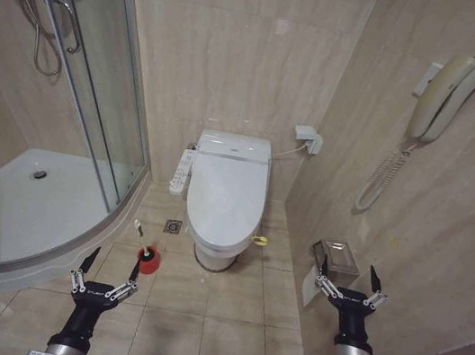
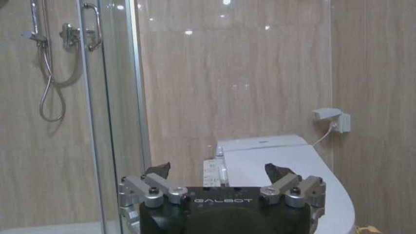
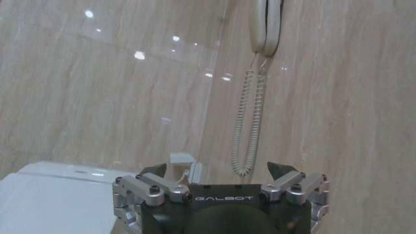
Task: Open the toilet lid, clean the toilet bowl with a toilet brush, close the toilet lid, and flush.
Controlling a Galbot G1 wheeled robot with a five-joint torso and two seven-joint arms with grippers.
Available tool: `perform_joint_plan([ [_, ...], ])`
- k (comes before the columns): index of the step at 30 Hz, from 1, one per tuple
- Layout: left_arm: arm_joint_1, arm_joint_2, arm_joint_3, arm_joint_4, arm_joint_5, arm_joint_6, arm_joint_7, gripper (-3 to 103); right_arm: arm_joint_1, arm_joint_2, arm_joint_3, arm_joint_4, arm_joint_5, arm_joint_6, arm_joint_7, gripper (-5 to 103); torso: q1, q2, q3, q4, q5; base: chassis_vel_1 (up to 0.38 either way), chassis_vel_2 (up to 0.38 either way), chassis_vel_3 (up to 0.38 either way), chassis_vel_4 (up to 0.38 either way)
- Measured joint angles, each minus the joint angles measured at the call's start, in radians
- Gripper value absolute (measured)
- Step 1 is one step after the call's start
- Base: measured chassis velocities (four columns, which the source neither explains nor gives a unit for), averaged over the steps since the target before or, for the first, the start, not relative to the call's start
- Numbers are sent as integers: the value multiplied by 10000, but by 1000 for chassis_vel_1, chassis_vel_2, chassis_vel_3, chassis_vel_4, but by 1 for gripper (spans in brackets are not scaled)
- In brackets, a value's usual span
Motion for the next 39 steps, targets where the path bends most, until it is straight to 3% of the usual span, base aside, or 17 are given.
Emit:
perform_joint_plan([
  [39, 0, 0, 0, 0, 0, 0, 0, 98, 3, 0, 0, 0, 0, 0, 0, 100, 4, -1, 1, 1, 0, 0, 0, 0, 0],
])
